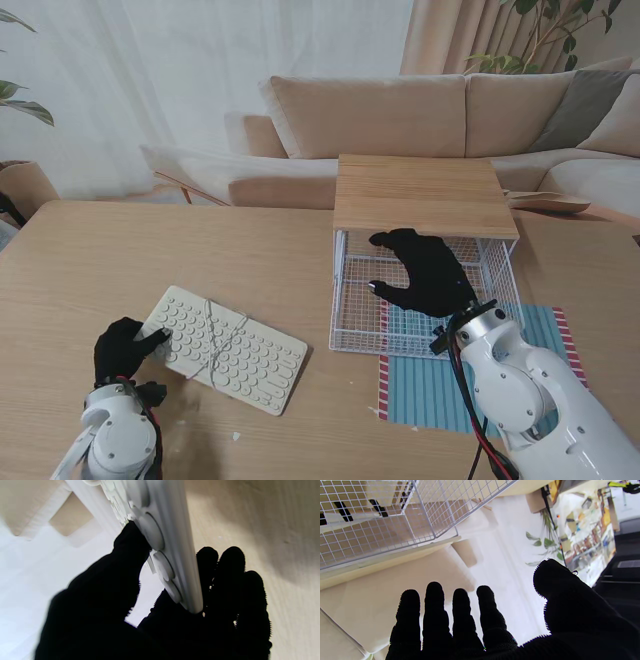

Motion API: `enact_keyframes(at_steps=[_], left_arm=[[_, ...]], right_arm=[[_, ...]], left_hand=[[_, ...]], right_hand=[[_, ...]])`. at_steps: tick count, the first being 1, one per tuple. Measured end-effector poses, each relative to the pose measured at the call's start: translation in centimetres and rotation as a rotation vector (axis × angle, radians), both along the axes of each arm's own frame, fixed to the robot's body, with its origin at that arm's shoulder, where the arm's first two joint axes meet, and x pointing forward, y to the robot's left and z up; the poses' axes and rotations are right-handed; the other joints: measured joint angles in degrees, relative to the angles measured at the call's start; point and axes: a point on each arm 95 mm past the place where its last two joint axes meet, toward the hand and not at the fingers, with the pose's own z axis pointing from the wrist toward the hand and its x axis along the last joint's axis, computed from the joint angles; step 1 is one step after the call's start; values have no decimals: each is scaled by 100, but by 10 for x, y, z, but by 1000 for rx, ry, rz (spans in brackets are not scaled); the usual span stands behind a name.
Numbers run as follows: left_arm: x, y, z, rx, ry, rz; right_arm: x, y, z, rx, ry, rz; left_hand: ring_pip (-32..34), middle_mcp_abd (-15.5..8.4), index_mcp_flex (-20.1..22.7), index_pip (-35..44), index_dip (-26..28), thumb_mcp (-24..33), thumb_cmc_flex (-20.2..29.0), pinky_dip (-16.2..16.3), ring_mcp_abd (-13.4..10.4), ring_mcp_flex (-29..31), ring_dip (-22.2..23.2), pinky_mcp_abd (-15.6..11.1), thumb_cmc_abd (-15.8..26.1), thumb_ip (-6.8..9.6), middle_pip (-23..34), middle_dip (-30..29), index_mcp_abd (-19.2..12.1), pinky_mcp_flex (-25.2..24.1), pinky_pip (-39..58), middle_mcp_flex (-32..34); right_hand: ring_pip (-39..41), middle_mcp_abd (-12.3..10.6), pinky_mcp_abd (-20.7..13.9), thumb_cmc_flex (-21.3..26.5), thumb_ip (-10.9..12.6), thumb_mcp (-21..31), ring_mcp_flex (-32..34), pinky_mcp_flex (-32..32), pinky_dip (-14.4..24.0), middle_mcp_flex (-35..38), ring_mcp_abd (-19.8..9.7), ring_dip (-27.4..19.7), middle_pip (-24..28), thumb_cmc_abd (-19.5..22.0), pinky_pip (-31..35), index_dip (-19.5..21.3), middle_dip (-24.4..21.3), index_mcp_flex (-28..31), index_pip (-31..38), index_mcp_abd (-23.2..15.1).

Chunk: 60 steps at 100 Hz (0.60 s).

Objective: Unroll the mouse pad and set up the keyboard and mouse from the tabletop organizer

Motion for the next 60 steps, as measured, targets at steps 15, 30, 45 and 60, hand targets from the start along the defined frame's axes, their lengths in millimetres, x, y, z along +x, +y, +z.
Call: enact_keyframes(at_steps=[15,30,45,60], left_arm=[[3,2,-4,-8,41,27],[4,3,-5,-4,60,30],[2,2,-3,7,99,22],[1,2,-3,21,116,6]], right_arm=[[1,-1,-2,8,5,-10],[1,0,-4,9,10,-13],[1,-1,-4,14,6,-20],[1,-1,-4,21,0,-28]], left_hand=[[-64,25,-62,-164,-212,6,21,11,27,-448,-52,-17,51,0,-2,-113,2,-403,0,-265],[-433,62,-437,-921,-173,789,21,12,13,-1517,-457,-151,325,255,210,-1328,-51,-1044,-6,-1481],[-1162,-164,-1093,-1695,-137,1513,-363,-105,-142,-2818,-990,-391,469,891,64,-2137,-370,-1674,-239,-3125],[-1802,-333,-1758,-2185,-245,1511,-636,-443,-485,-3876,-1494,-666,262,896,-299,-2502,-456,-2108,-706,-4289]], right_hand=[[0,0,0,0,0,0,0,-1,0,0,0,0,0,0,-51,-6,0,1,27,0],[0,0,0,0,0,0,-2,-7,0,0,0,0,0,2,-57,-8,0,1,27,0],[0,0,0,0,0,0,-2,-7,0,0,0,0,0,3,-59,-12,0,1,29,0],[0,0,0,0,0,0,-4,-7,0,0,0,0,0,5,-62,-16,0,1,35,0]])
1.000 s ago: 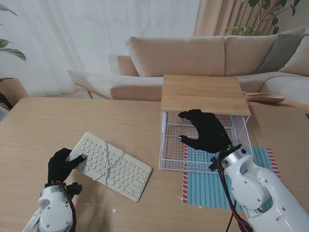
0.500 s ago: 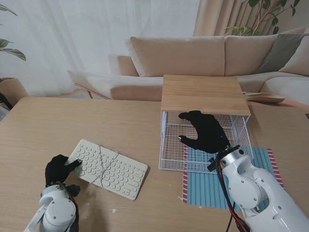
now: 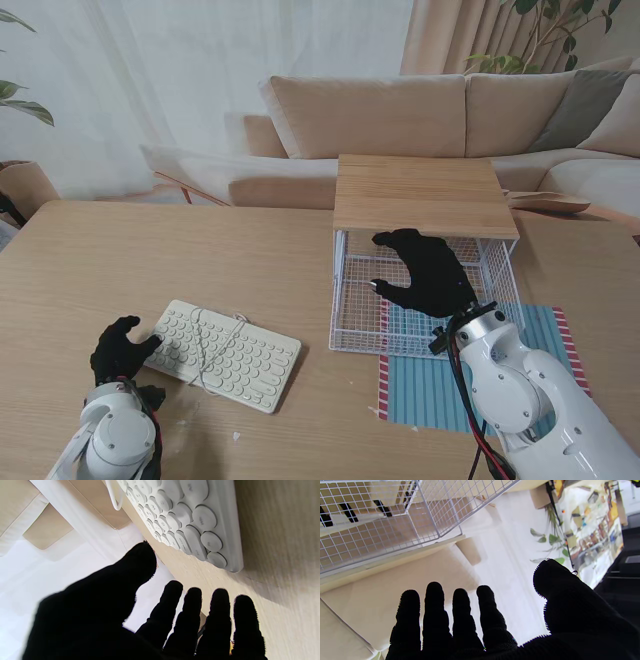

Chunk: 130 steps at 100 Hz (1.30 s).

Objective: Unroll the mouse pad and set up the keyboard and mouse from the tabletop organizer

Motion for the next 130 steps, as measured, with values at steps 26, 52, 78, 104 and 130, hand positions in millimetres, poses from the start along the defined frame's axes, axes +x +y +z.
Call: enact_keyframes(at_steps=[26,52,78,104,130], left_arm=[[6,2,16,80,-91,-117],[21,-13,70,151,-239,-371],[27,-49,85,191,-279,-604],[20,-75,76,172,-252,-737],[22,-82,72,155,-240,-778]], right_arm=[[-2,-3,-1,10,3,-6],[-7,-1,-1,22,7,3],[-17,2,3,5,32,23],[-26,3,-2,-17,106,58],[-53,6,0,-115,174,63]], left_hand=[[-1121,-460,-867,-324,-166,-839,-741,-1156,-606,-723,-648,-362,-106,1,-1028,-690,-738,17,-2188,-624],[-1364,-692,-1082,-215,-166,-1492,-1009,-1106,-613,-780,-561,-364,252,1,-1282,-795,-1175,23,-2665,-667],[-1212,-694,-1084,-214,-166,-1543,-1009,-834,-629,-780,-408,-364,298,2,-1218,-836,-1250,26,-2583,-668],[-1222,-724,-1082,-213,-166,-1607,-1015,-834,-731,-780,-432,-364,389,3,-1157,-787,-1294,30,-2449,-668],[-1222,-724,-1082,-213,-166,-1607,-1015,-834,-731,-780,-434,-364,436,3,-1090,-766,-1295,31,-2353,-668]], right_hand=[[0,0,0,0,0,0,0,0,0,0,0,0,0,2,-7,-35,0,3,2,-1],[0,0,0,0,0,-59,0,-1,0,3,0,0,0,68,-226,-271,0,62,-100,-288],[-33,0,0,1,0,-87,0,-1,0,7,0,-11,-81,68,-290,-345,-35,68,-106,-362],[-445,-61,-67,7,0,-302,-140,-1,-71,6,-125,-212,-429,198,-718,-484,-151,-35,-179,-457],[-77,-60,-130,188,0,-375,-136,179,-14,243,-126,-109,-286,269,-727,-484,-84,135,24,-414]])
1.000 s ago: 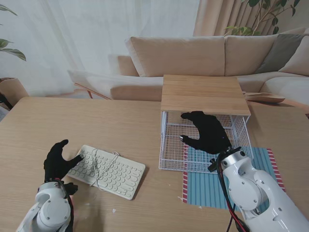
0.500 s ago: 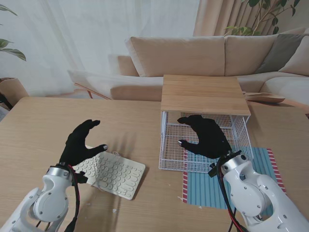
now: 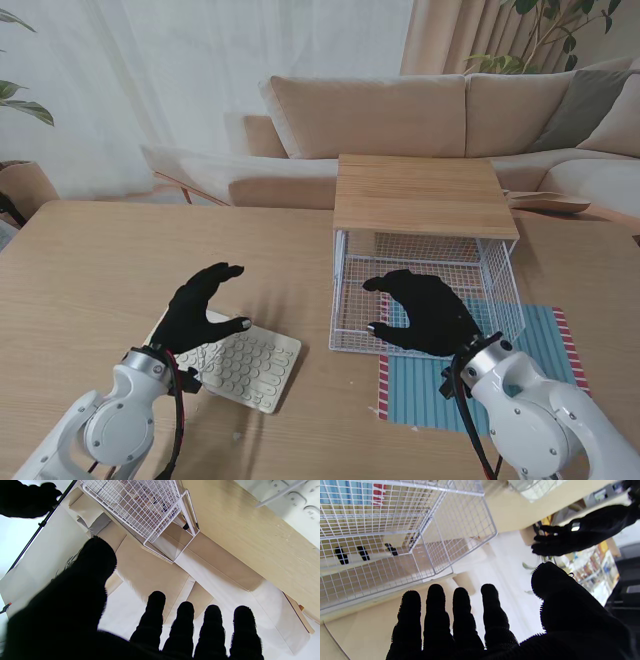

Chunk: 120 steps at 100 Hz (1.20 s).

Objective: Unroll the mouse pad and set up the keyboard and mouse from the tabletop organizer

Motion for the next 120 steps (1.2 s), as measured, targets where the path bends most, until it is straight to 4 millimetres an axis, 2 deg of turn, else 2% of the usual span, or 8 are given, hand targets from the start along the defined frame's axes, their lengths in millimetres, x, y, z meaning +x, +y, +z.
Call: enact_keyframes(at_steps=[9,28,47,76,94,101,104,120], left_arm=[[2,1,-2,-25,12,4],[4,3,-5,-36,23,14],[5,4,-6,-43,30,21],[7,2,-8,-46,44,21],[7,2,-9,-50,51,25],[8,2,-9,-51,52,26],[8,2,-9,-55,54,27],[8,2,-10,-67,61,33]], right_arm=[[-15,0,2,-56,5,16],[-46,-1,-4,-115,114,50],[-58,-4,-16,-162,183,67],[-48,-23,-46,-211,274,-5],[-30,-35,-62,-233,332,-37],[-22,-38,-67,-237,337,-52],[-19,-39,-68,-238,342,-59],[-7,-41,-73,-265,397,-61]], left_hand=[[0,0,0,0,0,0,-1,0,0,0,-52,1,41,0,3,40,0,0,0,0],[-59,-1,6,0,0,1,-61,-81,0,0,-59,3,129,0,12,42,0,0,0,0],[-67,-1,6,0,0,1,-61,-87,0,0,-60,4,130,1,12,42,-1,0,0,0],[-67,-1,6,0,0,-10,-61,-137,0,0,-61,6,130,1,12,42,-1,-1,-1,0],[-68,-1,6,0,0,-56,-61,-146,0,0,-61,61,183,1,13,43,-1,-1,-1,0],[-68,-1,6,0,0,-56,-60,-146,0,0,-61,61,256,1,13,43,-1,-1,-1,0],[-68,-1,6,0,0,-56,-60,-146,0,0,-61,63,257,1,13,43,-1,-1,-1,0],[-68,-1,6,0,0,-55,-60,-146,0,0,-61,72,257,2,13,43,-1,-3,-1,0]], right_hand=[[201,13,-3,6,0,0,85,35,73,194,3,106,196,1,75,3,68,220,108,76],[249,22,-4,109,0,-62,290,72,74,361,5,119,208,68,230,124,80,416,167,82],[200,22,-7,112,0,-225,290,74,22,420,6,119,205,73,233,190,84,484,124,121],[123,23,-75,238,1,-227,291,-21,-52,416,6,119,188,73,235,251,84,488,30,121],[-140,24,-93,238,1,-227,136,-81,-106,216,1,47,4,73,235,251,50,451,-123,122],[-218,24,-172,238,1,-227,62,-123,-122,129,-3,30,-20,74,239,251,19,360,-179,122],[-196,24,-314,239,1,-227,61,-82,-143,107,-6,11,-57,77,404,251,16,313,-221,122],[-237,24,-391,239,1,-227,61,-78,-157,102,-70,-31,-59,83,391,206,13,208,-263,123]])
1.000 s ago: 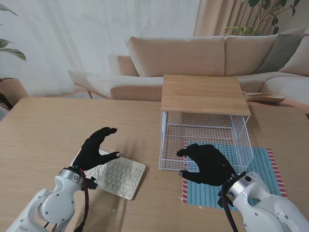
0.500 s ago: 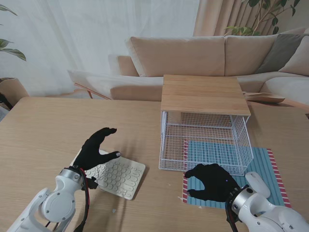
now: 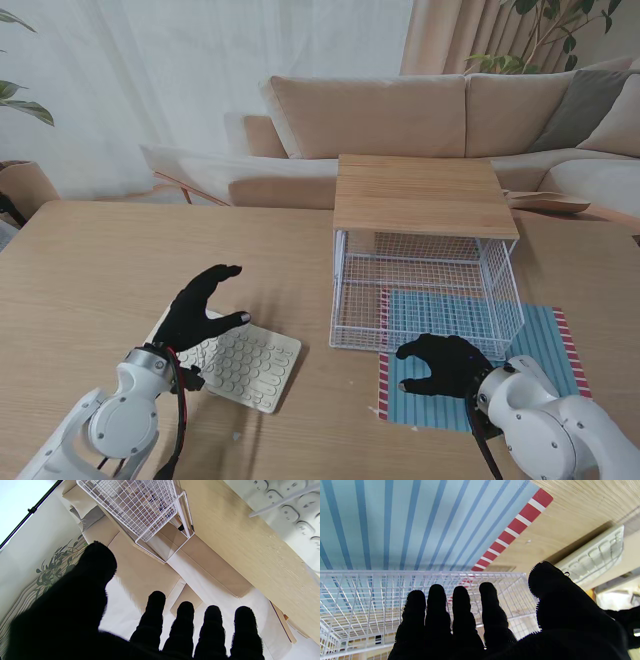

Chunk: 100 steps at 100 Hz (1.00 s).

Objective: Unroll the mouse pad and set up the keyboard and mouse from the tabletop organizer

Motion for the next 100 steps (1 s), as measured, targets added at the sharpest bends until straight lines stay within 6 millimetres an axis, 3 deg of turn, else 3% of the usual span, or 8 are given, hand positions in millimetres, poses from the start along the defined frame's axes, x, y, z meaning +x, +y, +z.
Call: enact_keyframes(at_steps=[39,100], left_arm=[[1,0,0,0,-1,4],[3,1,-2,-6,11,13]], right_arm=[[33,-5,-12,-32,43,-31],[74,-8,-3,-24,-16,-55]], left_hand=[[0,0,0,0,0,0,0,0,0,0,-1,5,1,2,0,0,0,-1,0,0],[-1,0,0,0,0,2,2,0,0,0,-1,9,78,5,0,0,0,-2,0,0]], right_hand=[[-17,-37,-125,0,0,-3,-124,-20,-15,-216,-69,-9,-33,61,-273,-6,-53,-164,-16,0],[2,-37,-33,1,1,-3,-204,-37,-6,-226,-70,-12,-7,61,-495,-9,-3,-166,3,1]])
